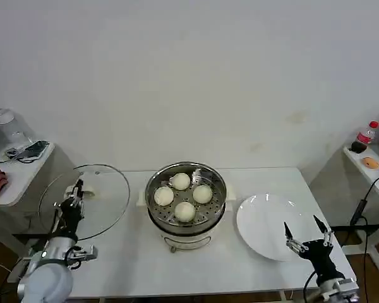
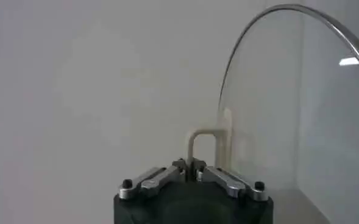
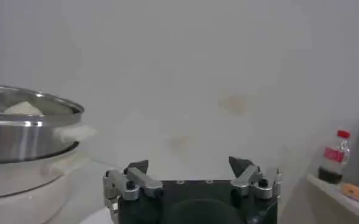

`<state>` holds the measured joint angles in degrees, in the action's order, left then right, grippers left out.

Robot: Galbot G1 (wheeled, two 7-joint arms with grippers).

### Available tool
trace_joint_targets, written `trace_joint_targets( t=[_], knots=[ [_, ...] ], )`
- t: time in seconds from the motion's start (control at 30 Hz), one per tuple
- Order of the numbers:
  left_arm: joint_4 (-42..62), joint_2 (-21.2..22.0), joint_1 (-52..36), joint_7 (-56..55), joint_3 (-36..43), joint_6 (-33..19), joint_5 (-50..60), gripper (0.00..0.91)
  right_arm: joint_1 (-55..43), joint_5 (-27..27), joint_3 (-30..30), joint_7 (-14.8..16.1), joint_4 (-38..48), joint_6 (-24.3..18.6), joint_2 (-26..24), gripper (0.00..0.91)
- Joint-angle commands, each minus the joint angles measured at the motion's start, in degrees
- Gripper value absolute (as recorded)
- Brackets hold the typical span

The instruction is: Take steamed baozi put them in steamer then cover it.

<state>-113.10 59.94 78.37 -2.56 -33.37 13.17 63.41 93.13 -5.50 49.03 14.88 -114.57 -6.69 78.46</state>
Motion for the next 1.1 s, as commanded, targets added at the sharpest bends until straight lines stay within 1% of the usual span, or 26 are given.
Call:
trace_joint_targets(
  t=[0.03,0.1,0.23,0.33,0.37,0.4,0.47,0.57,0.93,1.1],
  knots=[
    [-8.37,-1.82,-9.53,10.39,11.80,10.20,2.53,0.000,-1.01,2.86,-2.97,-0.07,1.05,0.09,1.17,0.907],
    [-8.11,-0.15,-11.19,12.86,14.18,10.98,5.76,0.000,-1.01,3.28,-3.41,-0.07,1.16,-0.01,1.59,0.907],
    [-4.97,4.53,-15.47,17.76,19.25,11.94,12.67,0.000,-1.19,3.83,-4.00,-0.05,1.87,-0.30,1.60,0.907],
    [-3.53,9.31,-18.76,20.35,23.14,12.84,17.25,0.000,-1.59,4.19,-4.15,-0.01,2.44,-0.36,1.62,0.907],
    [-2.91,11.60,-19.98,21.68,24.62,13.26,19.11,0.000,-1.68,4.15,-4.19,-0.01,2.47,-0.33,1.61,0.907],
    [-2.54,12.68,-20.72,21.97,25.27,13.30,20.09,0.000,-1.86,4.14,-4.28,0.00,2.66,-0.29,1.65,0.907],
    [-1.07,16.20,-22.31,22.69,27.42,13.67,21.87,0.000,-2.08,4.34,-4.48,0.01,2.93,-0.28,1.75,0.907],
    [1.23,19.73,-23.79,22.70,29.13,13.70,23.84,0.000,-2.07,4.43,-4.58,0.06,3.11,-0.35,1.78,0.907],
    [6.92,27.19,-23.61,21.29,32.34,13.40,28.62,0.000,-1.96,5.70,-5.15,0.20,3.92,-0.69,2.15,0.907],
    [8.94,29.60,-22.10,20.73,32.44,12.87,30.95,0.000,-1.72,5.80,-5.33,0.25,3.69,-0.71,2.15,0.907]
  ],
)
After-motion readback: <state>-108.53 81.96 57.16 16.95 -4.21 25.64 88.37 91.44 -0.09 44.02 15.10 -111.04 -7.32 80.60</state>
